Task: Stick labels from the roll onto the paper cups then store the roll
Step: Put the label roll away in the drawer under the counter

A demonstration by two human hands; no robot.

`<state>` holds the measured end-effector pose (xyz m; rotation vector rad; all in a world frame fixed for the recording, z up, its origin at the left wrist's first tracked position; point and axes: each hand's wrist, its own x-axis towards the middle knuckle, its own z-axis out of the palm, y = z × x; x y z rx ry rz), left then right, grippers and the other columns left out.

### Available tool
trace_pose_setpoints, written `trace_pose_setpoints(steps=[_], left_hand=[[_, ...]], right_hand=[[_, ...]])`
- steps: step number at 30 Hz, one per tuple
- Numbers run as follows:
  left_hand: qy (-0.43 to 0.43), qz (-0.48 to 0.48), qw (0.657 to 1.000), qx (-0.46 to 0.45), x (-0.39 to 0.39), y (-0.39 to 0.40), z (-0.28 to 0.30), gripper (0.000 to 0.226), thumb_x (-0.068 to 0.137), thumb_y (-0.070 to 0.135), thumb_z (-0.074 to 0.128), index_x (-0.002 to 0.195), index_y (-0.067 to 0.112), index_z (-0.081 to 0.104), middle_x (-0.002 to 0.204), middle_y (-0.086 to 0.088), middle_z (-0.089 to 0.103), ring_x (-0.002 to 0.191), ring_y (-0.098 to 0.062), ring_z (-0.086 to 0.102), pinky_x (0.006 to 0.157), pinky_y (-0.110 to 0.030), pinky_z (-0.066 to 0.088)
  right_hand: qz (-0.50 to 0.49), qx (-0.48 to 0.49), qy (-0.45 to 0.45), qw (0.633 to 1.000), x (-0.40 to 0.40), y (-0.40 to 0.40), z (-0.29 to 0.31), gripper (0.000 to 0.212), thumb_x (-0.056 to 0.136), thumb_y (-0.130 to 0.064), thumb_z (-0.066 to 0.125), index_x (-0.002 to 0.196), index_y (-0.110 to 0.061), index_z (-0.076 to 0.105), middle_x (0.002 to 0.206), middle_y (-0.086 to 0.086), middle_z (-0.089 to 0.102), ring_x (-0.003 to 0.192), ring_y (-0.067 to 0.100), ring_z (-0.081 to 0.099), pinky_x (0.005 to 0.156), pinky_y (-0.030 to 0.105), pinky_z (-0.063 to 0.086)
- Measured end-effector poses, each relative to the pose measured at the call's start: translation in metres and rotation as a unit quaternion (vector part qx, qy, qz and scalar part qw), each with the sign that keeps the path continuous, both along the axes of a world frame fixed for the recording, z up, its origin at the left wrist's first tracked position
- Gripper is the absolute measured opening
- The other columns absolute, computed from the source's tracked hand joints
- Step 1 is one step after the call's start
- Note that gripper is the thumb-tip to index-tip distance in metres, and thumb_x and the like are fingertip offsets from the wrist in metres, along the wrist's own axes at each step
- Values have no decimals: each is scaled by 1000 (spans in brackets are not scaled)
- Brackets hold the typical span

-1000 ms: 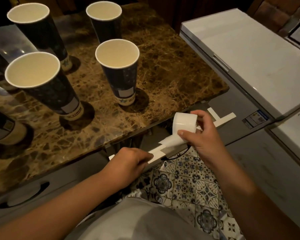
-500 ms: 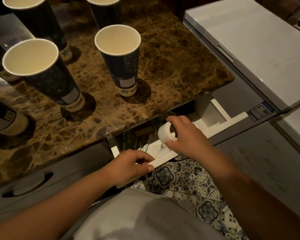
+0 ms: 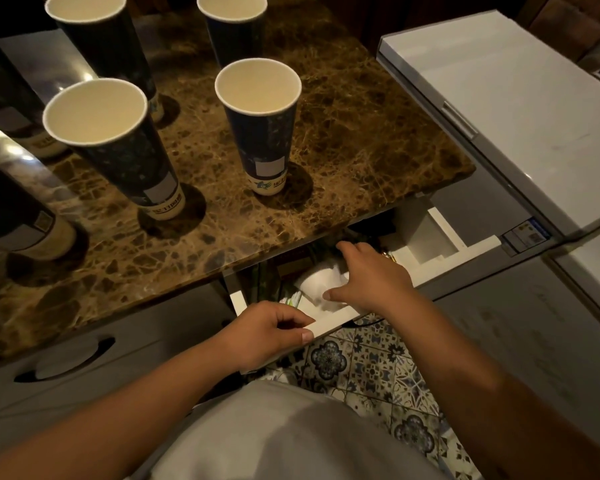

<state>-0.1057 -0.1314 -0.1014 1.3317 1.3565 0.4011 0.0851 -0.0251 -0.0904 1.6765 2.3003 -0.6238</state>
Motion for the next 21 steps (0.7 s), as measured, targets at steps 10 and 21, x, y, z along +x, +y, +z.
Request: trace_pose_setpoints(steps=[10, 21], left_hand=[[300, -115, 901, 293, -7, -14, 18, 65, 81, 54, 67, 138, 28, 48, 142, 4, 48, 128, -18, 42, 102, -35, 42], [524, -46, 799, 290, -25, 0, 27, 107, 73, 79, 43, 149, 4, 32, 158, -17, 27, 146, -36, 25, 115, -54, 26]], right_hand=[[80, 34, 127, 988, 45, -28, 18, 113, 66, -64, 75, 151, -42, 4, 161, -15, -14, 147, 8, -16, 119, 44, 0], [125, 177, 12, 976, 24, 12, 23, 123, 64, -59, 78, 154, -26, 0, 162, -4, 2, 150, 17, -6, 116, 51, 6]])
